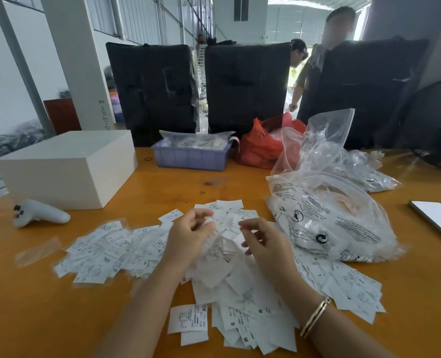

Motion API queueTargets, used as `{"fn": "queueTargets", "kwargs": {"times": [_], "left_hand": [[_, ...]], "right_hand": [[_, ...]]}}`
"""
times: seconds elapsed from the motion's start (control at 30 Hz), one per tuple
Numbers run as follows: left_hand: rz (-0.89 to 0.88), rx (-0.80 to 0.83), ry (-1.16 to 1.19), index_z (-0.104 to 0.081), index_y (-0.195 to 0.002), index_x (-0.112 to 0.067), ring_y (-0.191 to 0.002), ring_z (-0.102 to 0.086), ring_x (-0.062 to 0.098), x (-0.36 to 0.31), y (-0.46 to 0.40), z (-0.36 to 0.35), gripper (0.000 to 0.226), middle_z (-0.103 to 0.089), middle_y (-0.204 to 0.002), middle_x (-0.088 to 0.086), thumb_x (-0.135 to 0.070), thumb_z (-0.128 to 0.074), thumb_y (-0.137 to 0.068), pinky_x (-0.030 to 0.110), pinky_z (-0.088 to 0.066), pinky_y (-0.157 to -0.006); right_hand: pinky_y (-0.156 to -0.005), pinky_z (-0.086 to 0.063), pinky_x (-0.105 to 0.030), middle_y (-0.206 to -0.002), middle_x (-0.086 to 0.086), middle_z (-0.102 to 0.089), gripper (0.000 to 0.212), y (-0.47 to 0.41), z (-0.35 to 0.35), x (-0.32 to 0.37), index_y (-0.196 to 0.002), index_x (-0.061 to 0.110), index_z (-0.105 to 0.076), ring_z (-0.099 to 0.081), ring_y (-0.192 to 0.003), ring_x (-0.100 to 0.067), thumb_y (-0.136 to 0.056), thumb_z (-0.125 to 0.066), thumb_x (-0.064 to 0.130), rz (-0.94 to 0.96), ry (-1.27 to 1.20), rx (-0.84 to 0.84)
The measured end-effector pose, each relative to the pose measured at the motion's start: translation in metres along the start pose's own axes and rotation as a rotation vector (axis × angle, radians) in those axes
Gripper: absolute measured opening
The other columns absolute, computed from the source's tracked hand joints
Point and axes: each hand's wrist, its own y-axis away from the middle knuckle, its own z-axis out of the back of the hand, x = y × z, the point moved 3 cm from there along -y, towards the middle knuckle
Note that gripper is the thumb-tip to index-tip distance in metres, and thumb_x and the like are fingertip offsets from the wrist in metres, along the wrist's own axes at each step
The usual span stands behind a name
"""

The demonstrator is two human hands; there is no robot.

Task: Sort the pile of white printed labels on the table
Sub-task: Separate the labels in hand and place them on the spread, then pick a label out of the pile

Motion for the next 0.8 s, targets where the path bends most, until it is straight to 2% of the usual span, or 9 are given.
{"fn": "queueTargets", "kwargs": {"times": [0.13,0.27,0.37,0.47,0.53,0.63,0.7,0.73,0.8], "left_hand": [[-0.002,-0.148,-0.169,-0.062,-0.095,-0.034,-0.066,-0.054,0.001,0.006,-0.007,0.019,0.016,-0.064,-0.09,-0.012,-0.019,-0.064,-0.088,0.013,-0.036,-0.051],[-0.027,-0.207,-0.252,-0.061,-0.101,-0.028,-0.08,-0.056,0.005,0.012,-0.01,0.027,0.02,-0.058,-0.095,-0.009,-0.014,-0.064,-0.088,0.016,-0.038,-0.056],[-0.055,-0.218,-0.411,-0.061,-0.105,-0.024,-0.084,-0.057,0.013,0.014,-0.01,0.027,0.021,-0.06,-0.106,-0.001,-0.015,-0.067,-0.087,0.018,-0.042,-0.059],[-0.1,-0.291,-0.645,-0.063,-0.112,-0.024,-0.096,-0.051,0.014,0.009,-0.007,0.028,0.026,-0.056,-0.121,0.002,-0.023,-0.068,-0.086,0.026,-0.047,-0.071],[-0.18,-0.325,-0.746,-0.065,-0.112,-0.022,-0.109,-0.048,0.02,0.004,-0.004,0.027,0.026,-0.056,-0.123,0.003,-0.024,-0.068,-0.086,0.032,-0.047,-0.082],[-0.334,-0.265,-0.778,-0.067,-0.109,-0.018,-0.111,-0.049,0.023,-0.001,0.0,0.018,0.022,-0.06,-0.119,0.003,-0.019,-0.065,-0.087,0.033,-0.043,-0.088],[-0.449,-0.139,-0.769,-0.067,-0.109,-0.018,-0.11,-0.049,0.02,-0.002,0.002,0.005,0.021,-0.062,-0.114,0.0,-0.017,-0.061,-0.089,0.03,-0.039,-0.09],[-0.499,-0.059,-0.759,-0.067,-0.109,-0.019,-0.11,-0.049,0.018,-0.002,0.004,-0.002,0.02,-0.062,-0.113,-0.003,-0.018,-0.06,-0.09,0.027,-0.036,-0.09],[-0.574,0.089,-0.741,-0.067,-0.11,-0.022,-0.111,-0.048,0.013,-0.001,0.008,-0.016,0.021,-0.063,-0.113,-0.008,-0.02,-0.058,-0.091,0.024,-0.031,-0.09]], "right_hand": [[-0.059,-0.054,-0.019,-0.081,0.007,-0.066,0.027,-0.01,0.024,0.006,-0.086,0.034,-0.059,-0.064,-0.067,-0.008,-0.093,-0.055,0.008,-0.002,-0.051,-0.178],[-0.061,-0.054,-0.027,-0.085,0.002,-0.067,0.024,-0.021,0.053,0.001,-0.09,0.029,-0.061,-0.062,-0.067,-0.013,-0.093,-0.053,0.007,-0.038,-0.064,-0.388],[-0.055,-0.043,-0.015,-0.099,-0.001,-0.065,0.025,-0.036,0.075,-0.007,-0.1,0.019,-0.067,-0.051,-0.062,-0.012,-0.093,-0.049,0.003,-0.045,0.076,-0.498],[-0.068,-0.048,-0.021,-0.111,-0.005,-0.062,0.028,-0.062,0.099,-0.018,-0.109,0.012,-0.067,-0.052,-0.072,-0.016,-0.094,-0.045,0.004,-0.066,0.211,-0.554],[-0.057,-0.042,-0.013,-0.114,-0.009,-0.064,0.033,-0.082,0.114,-0.031,-0.116,0.012,-0.065,-0.05,-0.065,-0.012,-0.094,-0.042,0.005,-0.155,0.377,-0.512],[-0.049,-0.029,-0.022,-0.117,-0.011,-0.064,0.035,-0.104,0.128,-0.057,-0.123,0.008,-0.06,-0.054,-0.067,-0.016,-0.092,-0.044,0.007,-0.382,0.779,-0.193],[-0.052,-0.03,-0.026,-0.095,-0.012,-0.063,0.035,-0.107,0.127,-0.067,-0.115,0.001,-0.059,-0.057,-0.078,-0.024,-0.094,-0.05,0.027,-0.464,1.043,0.001],[-0.048,-0.029,-0.026,-0.079,-0.009,-0.057,0.041,-0.107,0.125,-0.071,-0.109,-0.001,-0.059,-0.053,-0.07,-0.022,-0.094,-0.051,0.036,-0.477,1.121,0.051],[-0.043,-0.026,-0.025,-0.067,-0.006,-0.049,0.039,-0.107,0.123,-0.074,-0.1,0.002,-0.061,-0.045,-0.059,-0.019,-0.089,-0.059,0.039,-0.474,1.098,0.01]]}}
